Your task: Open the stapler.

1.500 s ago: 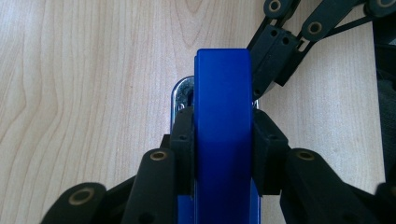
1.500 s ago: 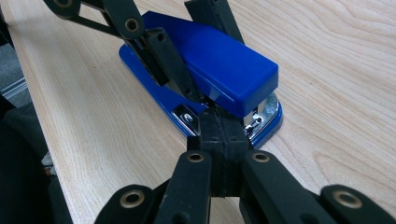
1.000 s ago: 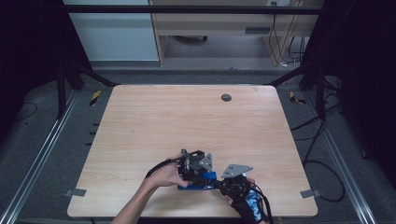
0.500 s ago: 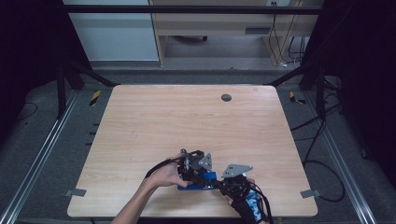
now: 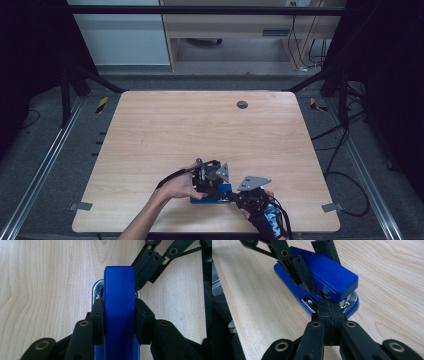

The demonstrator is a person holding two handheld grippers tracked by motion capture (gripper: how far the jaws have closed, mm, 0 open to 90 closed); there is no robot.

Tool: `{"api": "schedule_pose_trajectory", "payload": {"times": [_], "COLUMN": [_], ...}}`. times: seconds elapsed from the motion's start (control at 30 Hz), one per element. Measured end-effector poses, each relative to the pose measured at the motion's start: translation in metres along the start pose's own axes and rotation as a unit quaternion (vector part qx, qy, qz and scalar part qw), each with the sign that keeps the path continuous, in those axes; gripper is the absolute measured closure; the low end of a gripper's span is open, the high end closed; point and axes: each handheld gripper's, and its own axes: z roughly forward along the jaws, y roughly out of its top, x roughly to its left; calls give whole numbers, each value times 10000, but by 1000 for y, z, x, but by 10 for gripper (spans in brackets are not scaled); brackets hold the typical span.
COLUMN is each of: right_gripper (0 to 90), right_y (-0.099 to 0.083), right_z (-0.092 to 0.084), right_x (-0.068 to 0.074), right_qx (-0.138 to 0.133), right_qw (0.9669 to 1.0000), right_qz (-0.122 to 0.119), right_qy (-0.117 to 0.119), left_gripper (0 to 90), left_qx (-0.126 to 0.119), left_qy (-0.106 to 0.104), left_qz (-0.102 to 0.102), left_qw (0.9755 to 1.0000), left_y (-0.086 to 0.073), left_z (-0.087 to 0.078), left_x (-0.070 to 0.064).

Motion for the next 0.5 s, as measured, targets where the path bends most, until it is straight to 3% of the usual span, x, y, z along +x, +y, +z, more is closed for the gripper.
{"api": "schedule_pose_trajectory", "payload": {"times": [0.5], "right_gripper": [900], "right_y": [0], "right_z": [1], "right_x": [0], "right_qx": [0], "right_qw": [10000], "right_qz": [32], "right_qy": [49], "left_gripper": [658], "left_qx": [329], "left_qy": [-12], "left_qz": [76], "left_qw": [9994], "left_y": [11], "left_z": [3], "left_x": [1]}}
